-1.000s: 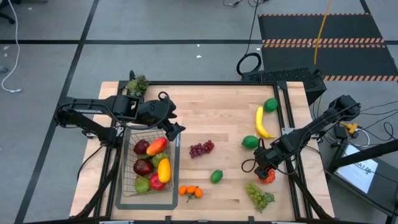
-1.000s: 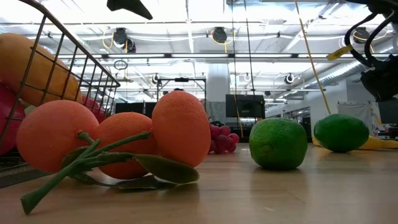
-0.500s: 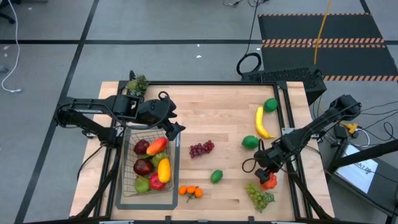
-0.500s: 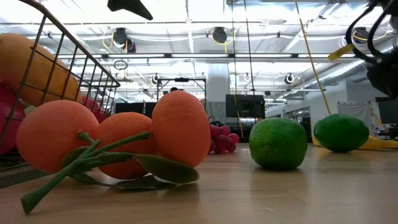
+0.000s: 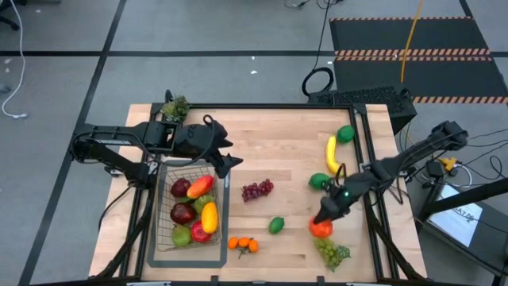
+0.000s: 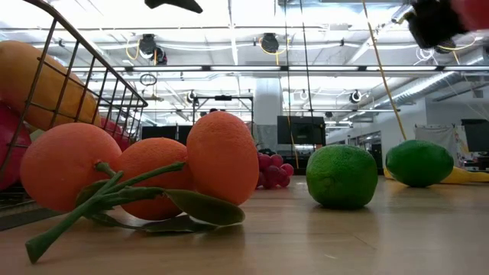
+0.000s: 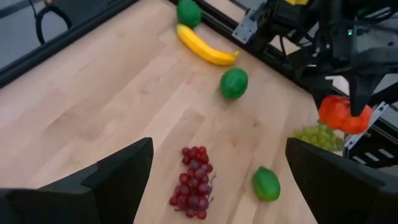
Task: Build produce basket
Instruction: Put the orange pumpkin into the wire basket
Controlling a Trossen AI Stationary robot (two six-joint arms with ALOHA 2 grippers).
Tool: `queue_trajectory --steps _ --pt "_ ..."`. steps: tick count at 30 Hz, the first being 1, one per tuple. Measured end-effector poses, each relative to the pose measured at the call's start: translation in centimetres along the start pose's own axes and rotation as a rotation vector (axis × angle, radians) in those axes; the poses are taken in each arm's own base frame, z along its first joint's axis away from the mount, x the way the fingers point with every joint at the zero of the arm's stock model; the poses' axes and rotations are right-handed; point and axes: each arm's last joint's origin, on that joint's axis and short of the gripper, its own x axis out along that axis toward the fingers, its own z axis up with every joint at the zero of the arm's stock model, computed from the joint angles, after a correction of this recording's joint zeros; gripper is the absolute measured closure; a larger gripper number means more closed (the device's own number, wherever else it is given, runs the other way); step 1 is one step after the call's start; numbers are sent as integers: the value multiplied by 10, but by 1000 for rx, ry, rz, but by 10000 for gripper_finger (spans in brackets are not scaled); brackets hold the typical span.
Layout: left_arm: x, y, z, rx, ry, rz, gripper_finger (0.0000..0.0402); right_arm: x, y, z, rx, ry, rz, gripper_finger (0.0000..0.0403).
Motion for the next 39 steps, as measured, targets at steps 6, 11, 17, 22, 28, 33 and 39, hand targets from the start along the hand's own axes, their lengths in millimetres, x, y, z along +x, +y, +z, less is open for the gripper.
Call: queue_trajectory --steps 6,11,17,22,28,33,39 --pt "0 -2 4 34 -44 -11 34 -11 23 11 -35 -165 247 46" --pt "-2 -9 11 121 -128 -64 34 -21 41 21 -86 -329 452 46" --pt "-4 -22 21 270 -300 -78 34 -39 59 36 -177 -598 648 46" --pt "-1 -28 30 354 -425 -34 34 -53 65 47 -201 -878 717 46" --pt "20 -37 40 418 -543 -10 34 -66 68 59 -218 -1169 719 46" --pt "47 -40 50 399 -647 -3 34 -71 69 68 -215 -1344 704 46" --pt "84 -32 59 351 -726 21 17 -74 71 76 -240 -1470 698 46"
